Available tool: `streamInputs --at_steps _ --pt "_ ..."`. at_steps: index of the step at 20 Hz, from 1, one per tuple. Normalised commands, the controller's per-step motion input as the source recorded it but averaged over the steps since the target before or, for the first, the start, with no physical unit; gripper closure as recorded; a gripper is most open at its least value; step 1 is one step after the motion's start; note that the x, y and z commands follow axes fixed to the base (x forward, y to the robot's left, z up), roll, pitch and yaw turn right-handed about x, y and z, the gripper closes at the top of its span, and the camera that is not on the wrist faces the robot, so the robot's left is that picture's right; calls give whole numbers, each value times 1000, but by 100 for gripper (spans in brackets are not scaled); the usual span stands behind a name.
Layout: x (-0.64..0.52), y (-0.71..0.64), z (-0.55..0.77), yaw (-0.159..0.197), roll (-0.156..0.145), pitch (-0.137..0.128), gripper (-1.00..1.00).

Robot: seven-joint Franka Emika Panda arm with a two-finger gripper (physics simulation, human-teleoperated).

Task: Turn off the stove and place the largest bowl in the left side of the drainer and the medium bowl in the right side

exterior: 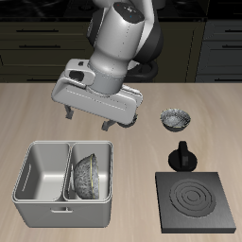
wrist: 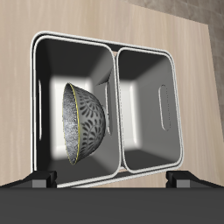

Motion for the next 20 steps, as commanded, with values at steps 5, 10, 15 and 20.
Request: streamInputs --at_steps 5,10,15,20 --pt "-452 397 -29 71 37 -53 -100" --pt "-461 325 14 4 11 -21 -100" --pt "-522 256 -36 -8 -4 -17 -100" --pt "-551 375 -125 111 12 -76 -100"
